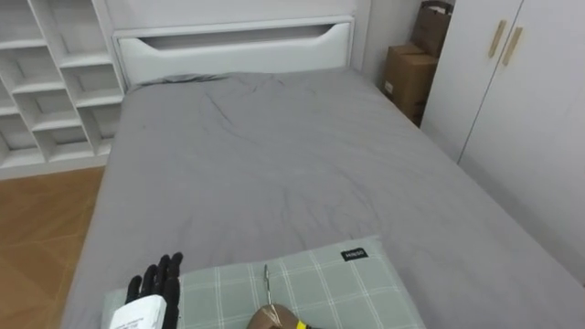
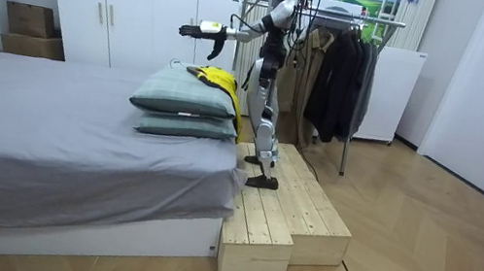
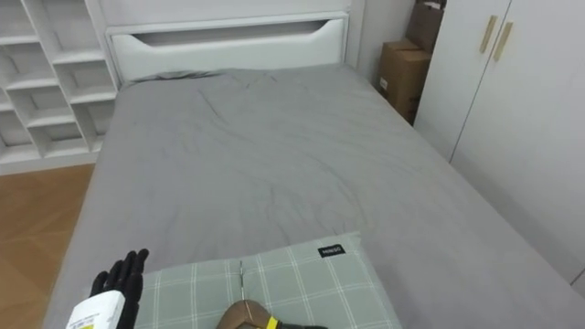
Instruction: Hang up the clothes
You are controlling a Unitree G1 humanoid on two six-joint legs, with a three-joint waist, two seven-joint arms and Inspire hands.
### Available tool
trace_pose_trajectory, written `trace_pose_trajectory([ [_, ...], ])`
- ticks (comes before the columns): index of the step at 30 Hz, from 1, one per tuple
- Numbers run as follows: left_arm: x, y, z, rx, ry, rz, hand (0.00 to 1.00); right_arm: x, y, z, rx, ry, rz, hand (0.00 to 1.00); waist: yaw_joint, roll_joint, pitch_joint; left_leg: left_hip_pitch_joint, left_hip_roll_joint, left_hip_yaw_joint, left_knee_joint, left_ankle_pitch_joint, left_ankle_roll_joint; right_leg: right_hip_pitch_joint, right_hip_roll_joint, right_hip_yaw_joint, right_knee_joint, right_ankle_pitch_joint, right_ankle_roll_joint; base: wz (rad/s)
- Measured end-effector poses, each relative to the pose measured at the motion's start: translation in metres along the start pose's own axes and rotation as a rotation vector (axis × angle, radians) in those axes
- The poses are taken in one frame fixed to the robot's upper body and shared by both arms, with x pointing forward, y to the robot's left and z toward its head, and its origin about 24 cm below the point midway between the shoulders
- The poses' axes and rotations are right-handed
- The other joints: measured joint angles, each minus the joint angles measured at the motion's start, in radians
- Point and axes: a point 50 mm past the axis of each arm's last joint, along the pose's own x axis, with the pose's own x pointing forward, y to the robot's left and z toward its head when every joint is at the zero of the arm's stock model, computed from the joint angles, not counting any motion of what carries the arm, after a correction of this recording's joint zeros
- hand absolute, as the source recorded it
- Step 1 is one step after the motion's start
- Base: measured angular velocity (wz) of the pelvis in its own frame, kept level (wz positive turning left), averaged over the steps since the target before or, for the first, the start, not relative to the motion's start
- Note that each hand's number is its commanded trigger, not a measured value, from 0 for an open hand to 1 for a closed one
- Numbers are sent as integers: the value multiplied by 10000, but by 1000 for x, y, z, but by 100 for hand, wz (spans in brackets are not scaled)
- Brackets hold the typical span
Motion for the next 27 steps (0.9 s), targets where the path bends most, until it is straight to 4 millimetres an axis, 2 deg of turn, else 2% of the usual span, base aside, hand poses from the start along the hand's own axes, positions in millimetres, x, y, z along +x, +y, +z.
trace_pose_trajectory([
  [16,-3,-7,7,21,-268,-326,0,1,2,3,-187,-28,32,0,-11,-19,1,-198,-1,20,34,5,-4,-207,-2,20,26,0,0,0],
  [18,-5,-12,5,55,-129,-515,0,1,1,3,-177,-34,26,0,-13,-60,25,-191,1,53,33,6,-5,-212,-1,41,25,0,0,-3],
  [24,-18,-32,-11,247,749,-1516,0,2,4,3,-96,-27,25,0,-36,-119,3,-181,1,89,53,6,-5,-217,-5,55,23,0,0,-1],
  [27,-21,-36,-14,214,972,-1709,0,2,5,3,-116,-15,54,0,-28,-153,6,-166,0,104,57,5,-4,-204,-4,91,25,0,0,0],
])
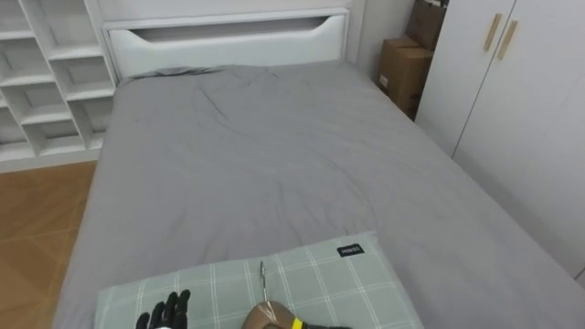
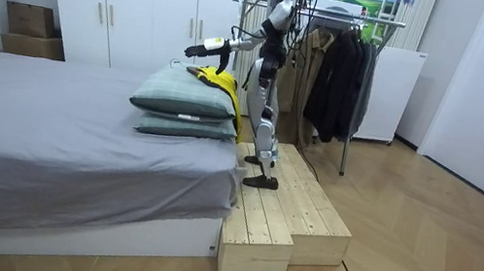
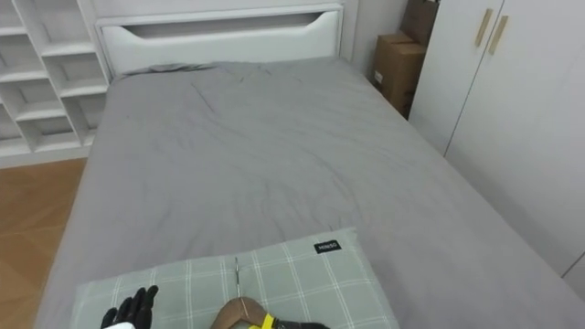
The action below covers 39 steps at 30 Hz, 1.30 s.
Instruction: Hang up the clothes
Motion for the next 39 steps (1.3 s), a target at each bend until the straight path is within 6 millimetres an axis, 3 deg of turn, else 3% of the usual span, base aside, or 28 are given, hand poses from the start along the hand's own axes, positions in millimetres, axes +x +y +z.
trace_pose_trajectory([
  [25,-13,-23,-21,-936,1883,-1176,0,2,3,2,-324,323,100,0,-8,-32,-3,-13,3,12,-60,0,0,-45,17,40,-3,0,0,0],
  [34,-12,-27,-20,-1229,2086,-1348,0,3,6,6,-806,258,65,0,-5,-14,-7,-107,7,27,-87,0,0,-174,20,48,-1,1,-1,0],
  [39,-2,-25,-11,-1421,1930,-1211,0,4,8,9,-890,226,97,0,-4,-3,-19,-434,6,26,22,14,-8,-477,14,67,4,12,-14,0],
])
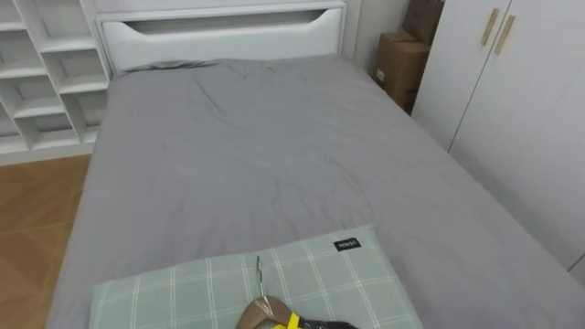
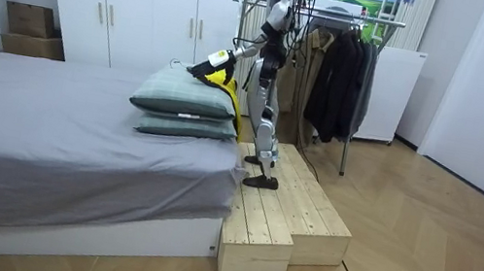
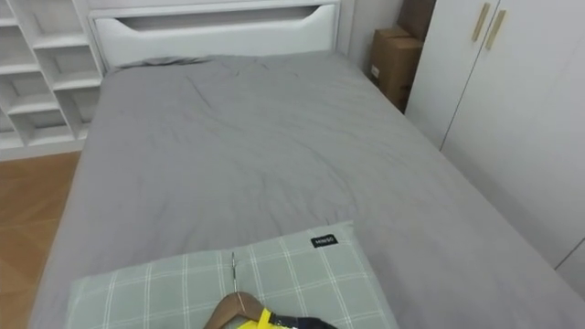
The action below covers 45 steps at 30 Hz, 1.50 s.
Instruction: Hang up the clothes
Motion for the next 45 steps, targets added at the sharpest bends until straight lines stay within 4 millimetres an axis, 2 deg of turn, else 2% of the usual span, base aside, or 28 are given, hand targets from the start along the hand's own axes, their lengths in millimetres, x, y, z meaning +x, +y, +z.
trace_pose_trajectory([
  [5,10,4,14,-111,-285,152,0,1,2,4,-156,-64,17,0,2,1,9,-232,-5,50,-8,35,1,-233,-2,68,12,3,-3,-3],
  [12,24,18,35,-463,-1109,710,0,4,7,15,-418,-212,116,0,-274,-91,50,-599,-4,21,0,134,-3,-697,-15,32,158,40,-49,1],
  [19,27,22,42,-568,-1434,864,0,5,9,20,-538,-272,174,0,-262,-155,75,-850,-3,13,34,134,-3,-937,-15,22,160,55,-56,0],
  [24,32,26,48,-528,-1597,946,0,6,11,27,-855,-250,182,0,-272,-94,118,-1012,0,-48,89,136,-3,-1035,-19,-43,156,74,-70,3],
  [31,41,33,61,-429,-1933,1057,0,8,17,34,-1634,-201,239,0,-223,-63,131,-1361,-2,-80,81,216,-13,-1387,-20,-57,164,126,-95,0],
  [38,50,39,72,-396,-2105,997,0,12,27,46,-2084,-258,358,0,-223,-124,220,-1749,-3,-53,81,282,-9,-1788,-24,-61,155,209,-106,0],
  [45,52,39,74,-459,-2099,851,0,12,27,50,-2092,-322,317,0,-217,-131,225,-2012,-4,-97,83,285,-6,-2050,-27,-101,166,216,-106,1],
])
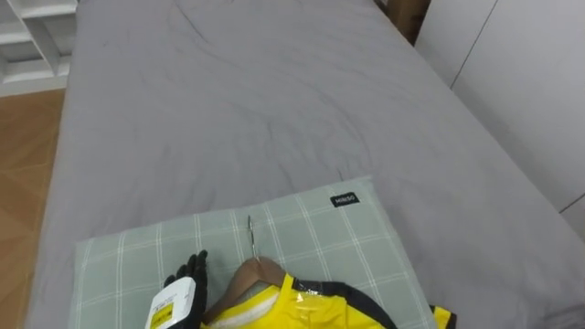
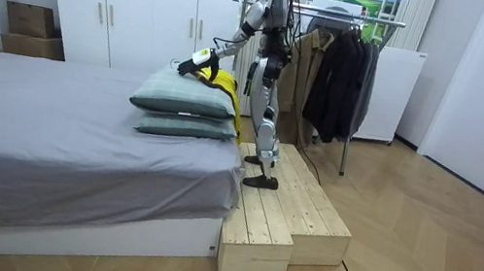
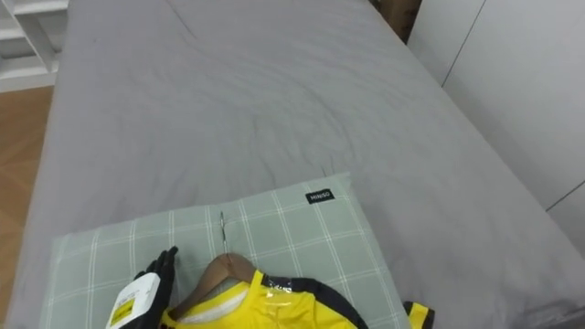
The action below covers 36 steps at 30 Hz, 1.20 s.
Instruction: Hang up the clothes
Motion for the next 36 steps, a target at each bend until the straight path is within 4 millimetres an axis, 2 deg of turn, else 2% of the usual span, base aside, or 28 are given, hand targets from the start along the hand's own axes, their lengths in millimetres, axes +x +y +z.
trace_pose_trajectory([
  [7,0,-3,2,-37,-69,-365,0,0,-1,11,-102,-139,-47,0,86,-6,3,5,-1,-97,-38,0,0,17,-6,-118,9,-1,0,4],
  [12,-2,-8,6,-62,-152,-537,0,1,-2,13,-121,-179,-65,0,314,-9,4,84,0,-148,-120,1,1,51,-4,-144,13,-1,1,0],
  [17,-6,-14,3,181,-141,-806,0,0,-2,11,-103,-130,-84,0,302,-60,33,178,-1,-138,-169,1,1,170,-6,-211,-5,-1,1,3],
  [25,-10,-16,-4,426,-151,-955,0,0,-3,11,-90,-118,-106,0,295,-56,26,172,-7,-131,-164,2,1,172,-15,-237,-10,-1,1,0],
  [28,-12,-18,-6,473,-131,-1074,0,0,-3,11,-90,-132,-107,0,291,-54,15,162,-9,-135,-157,9,9,175,-21,-280,-6,-1,1,0],
  [33,-21,-27,-13,664,-13,-1582,0,0,-4,10,-62,-122,-110,0,288,-72,-60,191,-10,-137,-152,19,8,201,-24,-279,-2,-1,1,0],
  [36,-25,-31,-16,790,40,-1912,0,-1,-5,10,-124,-124,-148,0,286,-71,-62,191,-10,-137,-151,35,7,205,-25,-279,-1,-1,1,0],
])
